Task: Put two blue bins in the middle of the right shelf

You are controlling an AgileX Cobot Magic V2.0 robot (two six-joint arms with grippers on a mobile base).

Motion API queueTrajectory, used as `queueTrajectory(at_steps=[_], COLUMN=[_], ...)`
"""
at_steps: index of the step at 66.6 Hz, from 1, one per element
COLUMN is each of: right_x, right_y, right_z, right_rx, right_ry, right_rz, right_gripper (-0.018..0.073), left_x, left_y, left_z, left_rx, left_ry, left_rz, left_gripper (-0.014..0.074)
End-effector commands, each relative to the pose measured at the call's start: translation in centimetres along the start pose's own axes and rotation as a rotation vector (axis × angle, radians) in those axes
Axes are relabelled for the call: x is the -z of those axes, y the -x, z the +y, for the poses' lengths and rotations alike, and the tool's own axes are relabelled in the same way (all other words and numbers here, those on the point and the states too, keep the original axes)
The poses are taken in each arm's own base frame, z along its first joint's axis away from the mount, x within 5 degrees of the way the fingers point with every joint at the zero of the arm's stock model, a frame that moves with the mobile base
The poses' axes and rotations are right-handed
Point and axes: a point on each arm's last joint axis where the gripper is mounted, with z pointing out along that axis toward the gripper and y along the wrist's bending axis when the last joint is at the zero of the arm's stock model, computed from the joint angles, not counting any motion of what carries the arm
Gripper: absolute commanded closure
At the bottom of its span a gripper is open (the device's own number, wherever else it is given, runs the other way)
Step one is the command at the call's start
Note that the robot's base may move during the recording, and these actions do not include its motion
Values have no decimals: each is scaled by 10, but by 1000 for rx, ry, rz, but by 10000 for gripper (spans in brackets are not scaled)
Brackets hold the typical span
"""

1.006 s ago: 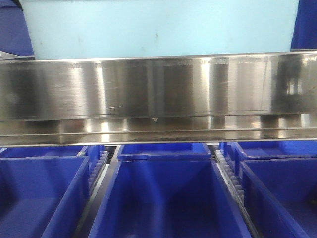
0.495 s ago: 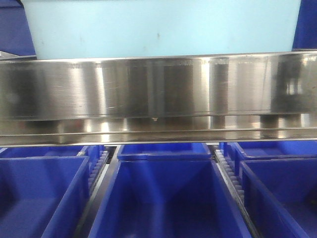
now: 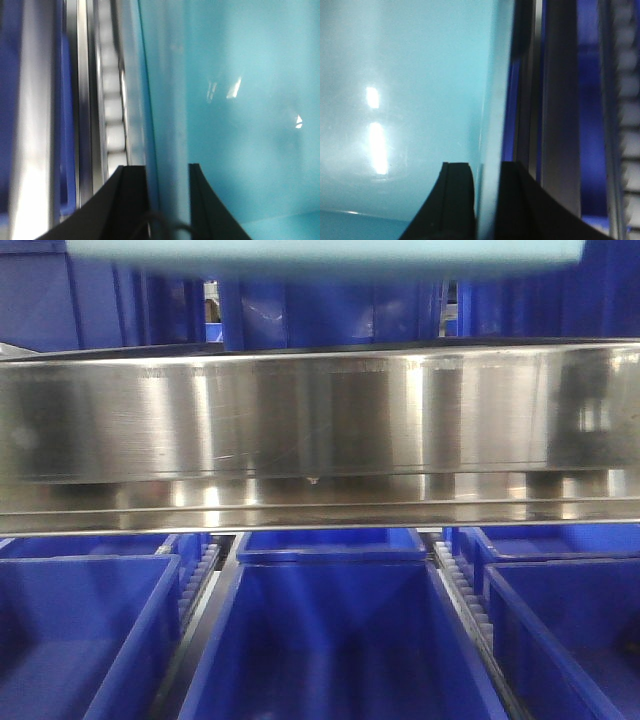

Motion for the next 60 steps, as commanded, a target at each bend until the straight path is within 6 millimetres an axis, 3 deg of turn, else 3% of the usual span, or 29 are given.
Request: queueTrajectory(at_steps=[1,10,21,60], right_x=[30,56,78,80], right_y=[13,29,39,40], right_z=[8,12,14,14], right_rx=[31,53,54,54], right_ry=[74,101,123,125], right_rz=[-162,-324,-444,-456], right_gripper=[727,727,727,727], left_x=[35,58,67,69], left_y=[13,24,30,35], left_z=[-12,-9,-5,-7], left_rx=[-8,-41,-58,-59], left_ry=[-118,-92,-41,-60], left_rz=[-157,-272,-339,-398], left_gripper=[707,707,707,707])
